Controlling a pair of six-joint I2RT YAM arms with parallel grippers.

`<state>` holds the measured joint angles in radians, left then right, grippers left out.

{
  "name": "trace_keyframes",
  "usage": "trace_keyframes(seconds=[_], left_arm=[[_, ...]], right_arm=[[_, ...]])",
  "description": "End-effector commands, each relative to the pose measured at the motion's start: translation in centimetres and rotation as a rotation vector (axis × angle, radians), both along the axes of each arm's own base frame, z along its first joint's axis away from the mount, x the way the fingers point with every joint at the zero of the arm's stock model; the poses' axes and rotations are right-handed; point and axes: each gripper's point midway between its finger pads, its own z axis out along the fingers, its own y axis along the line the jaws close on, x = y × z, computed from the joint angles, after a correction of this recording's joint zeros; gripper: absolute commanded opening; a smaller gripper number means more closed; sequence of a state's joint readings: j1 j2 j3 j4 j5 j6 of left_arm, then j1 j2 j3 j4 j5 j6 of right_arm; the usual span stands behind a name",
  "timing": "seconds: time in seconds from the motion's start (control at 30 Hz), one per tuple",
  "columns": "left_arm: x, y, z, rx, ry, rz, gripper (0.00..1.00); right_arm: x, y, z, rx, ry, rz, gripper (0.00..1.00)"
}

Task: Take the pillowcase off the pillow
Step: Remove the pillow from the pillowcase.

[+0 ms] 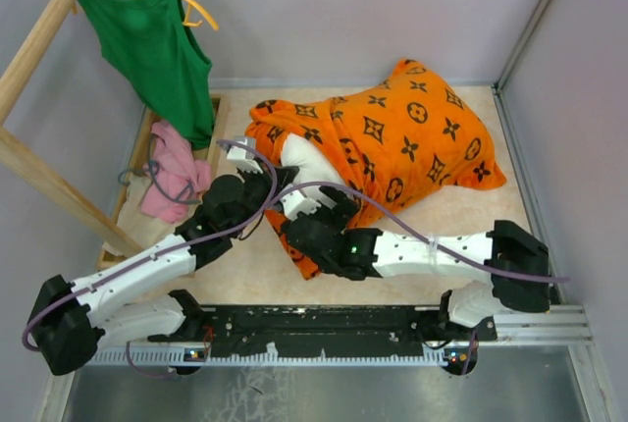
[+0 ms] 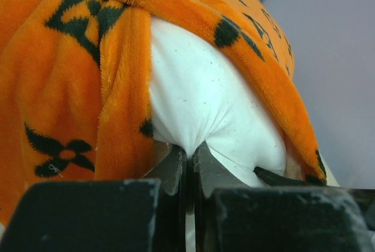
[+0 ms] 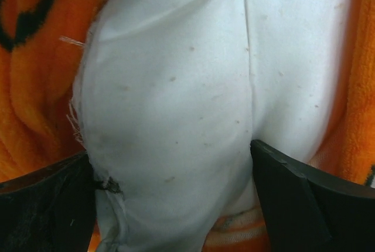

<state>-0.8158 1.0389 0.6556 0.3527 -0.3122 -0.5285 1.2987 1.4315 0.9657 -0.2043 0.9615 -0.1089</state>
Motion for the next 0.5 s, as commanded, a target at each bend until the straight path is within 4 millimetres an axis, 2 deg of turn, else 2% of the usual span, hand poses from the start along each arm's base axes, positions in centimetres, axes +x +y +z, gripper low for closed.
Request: trace_keyframes(seconds=[0.0, 0.03, 0.07, 0.13, 0.17, 0.2, 0.23, 0.27, 0.33, 0.37, 0.4, 0.43, 0.47], left_arm=[[-0.7, 1.6, 10.1, -0.215, -0.206, 0.03, 0.0], [-0.8, 1.7, 10.1, -0.217, -0.207, 0.03, 0.0], [-0.9, 1.8, 10.2, -0.217, -0.211, 0.029, 0.0], [-1.2, 2.3, 10.4, -0.222, -0.222, 0.034, 0.0], [-1.4, 2.4, 10.5, -0.222, -0.23, 0.034, 0.0], [-1.5, 2.6, 10.6, -0.223, -0.238, 0.035, 0.0], [-1.7, 2.9, 10.6, -0.216, -0.245, 0.038, 0.05], [-1.9, 3.0, 10.8, -0.202, -0.261, 0.034, 0.18], [-2.2, 3.3, 11.3, -0.151, -0.303, 0.023, 0.62], [-2.3, 3.4, 11.4, -0.118, -0.314, 0.024, 0.78], [-2.2, 3.6, 11.3, -0.082, -0.318, 0.03, 0.9], [-2.0, 3.7, 11.2, -0.046, -0.315, 0.038, 0.97], [-1.8, 3.8, 10.8, -0.007, -0.301, 0.049, 1.0]], right_arm=[[1.8, -4.6, 0.4, 0.007, -0.03, -0.224, 0.91], [1.9, -4.8, 0.7, 0.045, -0.023, -0.228, 0.79], [2.0, -5.0, 1.1, 0.09, -0.014, -0.225, 0.62], [2.1, -5.4, 1.8, 0.187, 0.019, -0.21, 0.17], [2.3, -5.8, 2.4, 0.248, 0.043, -0.208, 0.0], [2.4, -6.0, 2.7, 0.301, 0.075, -0.198, 0.0], [2.4, -6.1, 3.2, 0.356, 0.107, -0.175, 0.0], [2.3, -6.4, 4.2, 0.424, 0.13, -0.151, 0.0], [2.3, -6.6, 5.5, 0.569, 0.208, -0.097, 0.0], [2.2, -6.8, 6.3, 0.643, 0.244, -0.061, 0.0], [2.3, -7.1, 6.8, 0.702, 0.27, -0.051, 0.0], [2.4, -7.6, 7.4, 0.731, 0.282, -0.046, 0.0], [2.3, -8.1, 7.5, 0.733, 0.296, -0.051, 0.0]])
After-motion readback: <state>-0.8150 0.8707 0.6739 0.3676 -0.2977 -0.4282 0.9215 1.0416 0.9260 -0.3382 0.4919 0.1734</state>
